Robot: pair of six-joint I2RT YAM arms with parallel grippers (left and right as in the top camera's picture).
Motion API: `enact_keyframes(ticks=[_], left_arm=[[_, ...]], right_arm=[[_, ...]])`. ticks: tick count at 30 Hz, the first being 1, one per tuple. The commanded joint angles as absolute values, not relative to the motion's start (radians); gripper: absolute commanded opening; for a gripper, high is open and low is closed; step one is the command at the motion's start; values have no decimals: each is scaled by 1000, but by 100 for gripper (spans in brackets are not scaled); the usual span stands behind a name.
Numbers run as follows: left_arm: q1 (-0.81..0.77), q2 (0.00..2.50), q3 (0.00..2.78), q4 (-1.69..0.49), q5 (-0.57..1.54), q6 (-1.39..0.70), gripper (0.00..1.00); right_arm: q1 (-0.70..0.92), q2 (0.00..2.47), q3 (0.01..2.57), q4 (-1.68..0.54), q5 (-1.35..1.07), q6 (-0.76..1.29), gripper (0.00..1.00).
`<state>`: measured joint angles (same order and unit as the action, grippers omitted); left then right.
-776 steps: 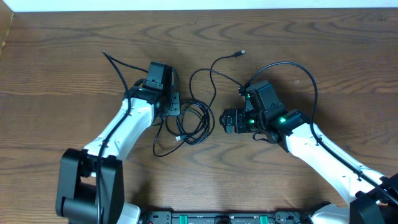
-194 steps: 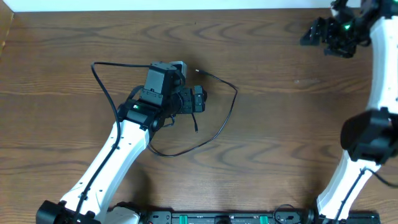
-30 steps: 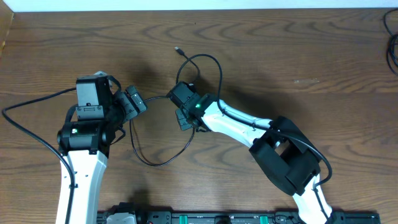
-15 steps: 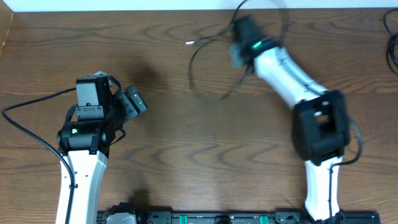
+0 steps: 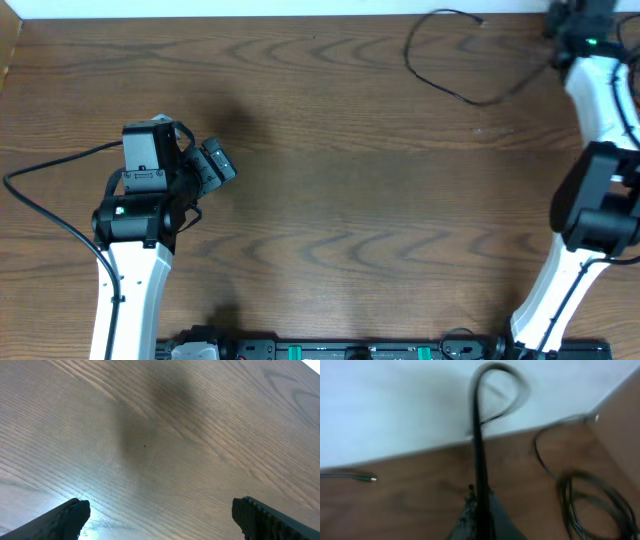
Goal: Untangle cables
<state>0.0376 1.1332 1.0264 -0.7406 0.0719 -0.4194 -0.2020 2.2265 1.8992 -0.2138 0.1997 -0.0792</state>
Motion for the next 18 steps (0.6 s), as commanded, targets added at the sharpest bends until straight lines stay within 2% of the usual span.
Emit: enact_keyframes(ticks=[1, 2, 4, 5, 8, 10, 13, 15, 18], left_arm=[[42, 1130, 1033, -744, 59, -424, 98], [42, 1130, 1033, -744, 59, -424, 98], [42, 1130, 1033, -744, 59, -424, 98], [42, 1130, 1033, -744, 59, -424, 98], [42, 1130, 1033, -744, 59, -424, 98], [42, 1130, 1033, -744, 59, -424, 98], [42, 1130, 1033, -744, 59, -424, 98], [42, 1130, 1033, -744, 59, -424, 98], [42, 1130, 1033, -744, 59, -424, 98]], right_arm=[[-212, 2301, 1904, -259, 44, -57, 28], [-212, 2305, 1904, -262, 32, -57, 48], [-204, 2306, 1904, -255, 16, -57, 71], [-199, 2305, 1904, -249, 13, -57, 79], [-173, 2302, 1904, -249, -49, -62, 89], [-150, 2302, 1904, -272, -123, -61, 99], [-108, 2302, 1904, -333, -286, -61, 99], [-70, 2302, 1904, -378, -389, -62, 95], [-7, 2303, 1903, -447, -429, -71, 93]])
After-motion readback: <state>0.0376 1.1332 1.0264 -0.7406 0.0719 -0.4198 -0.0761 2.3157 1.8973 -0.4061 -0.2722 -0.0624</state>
